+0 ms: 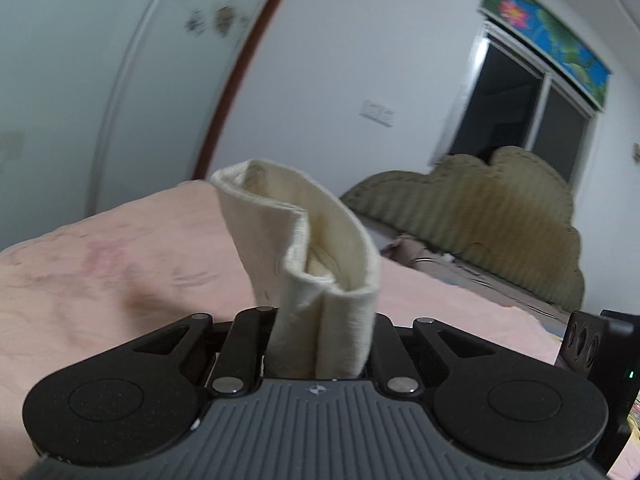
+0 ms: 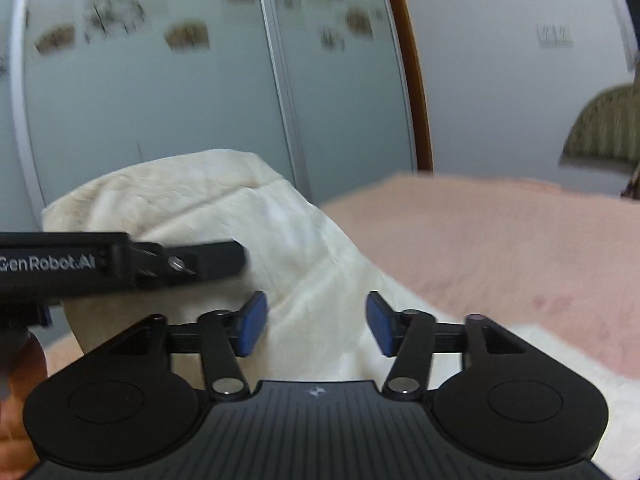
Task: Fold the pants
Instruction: 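Fold the held pants end over the pants and open the left gripper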
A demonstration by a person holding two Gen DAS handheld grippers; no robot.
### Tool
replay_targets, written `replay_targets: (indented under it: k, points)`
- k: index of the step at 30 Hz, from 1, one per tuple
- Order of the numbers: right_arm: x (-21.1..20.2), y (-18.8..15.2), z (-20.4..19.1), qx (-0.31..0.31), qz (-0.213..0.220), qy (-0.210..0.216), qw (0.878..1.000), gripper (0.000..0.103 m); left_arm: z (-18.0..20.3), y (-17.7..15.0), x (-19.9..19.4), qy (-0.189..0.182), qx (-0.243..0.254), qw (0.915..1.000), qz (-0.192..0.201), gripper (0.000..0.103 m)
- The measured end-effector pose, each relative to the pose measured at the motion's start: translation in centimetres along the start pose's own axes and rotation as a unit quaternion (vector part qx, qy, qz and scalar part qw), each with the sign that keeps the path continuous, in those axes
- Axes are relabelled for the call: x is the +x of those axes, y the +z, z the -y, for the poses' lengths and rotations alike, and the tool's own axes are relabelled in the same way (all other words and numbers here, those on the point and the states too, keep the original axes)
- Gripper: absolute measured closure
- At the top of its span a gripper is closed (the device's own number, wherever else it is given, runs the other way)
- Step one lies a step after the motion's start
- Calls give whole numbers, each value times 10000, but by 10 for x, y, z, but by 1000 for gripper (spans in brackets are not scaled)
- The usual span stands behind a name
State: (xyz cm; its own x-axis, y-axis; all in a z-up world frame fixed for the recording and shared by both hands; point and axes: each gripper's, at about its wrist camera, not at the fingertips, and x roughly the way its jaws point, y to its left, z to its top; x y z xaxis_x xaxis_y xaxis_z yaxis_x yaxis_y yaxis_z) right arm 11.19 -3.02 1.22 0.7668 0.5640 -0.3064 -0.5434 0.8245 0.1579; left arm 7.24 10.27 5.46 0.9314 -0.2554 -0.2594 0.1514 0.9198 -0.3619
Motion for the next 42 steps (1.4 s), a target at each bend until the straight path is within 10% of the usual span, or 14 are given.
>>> replay_targets:
  k: [11,25,37,40,42]
  points:
    - [-85,-7,77,-46,341,-684,9971,44,130,-46,33,-944,767,9921,-315,86]
    - [-144,-49,151,-348,-457,-1683,9841,44,233,-136,100,-1633,1551,9681,-1094,82]
    - [-209,-85,173,694,-1121,-2622,9560,36,215,-141,100,-2630,1464,9274,-2220,32]
    - [-234,-74,178,786,-932,-3613,9244,36,189,-115,94,-2662,1185,9369,-1932,18]
    - [-246,-58,179,956,-511,-3886,9150,36,167,-95,102,-2076,1087,9586,-1615,12]
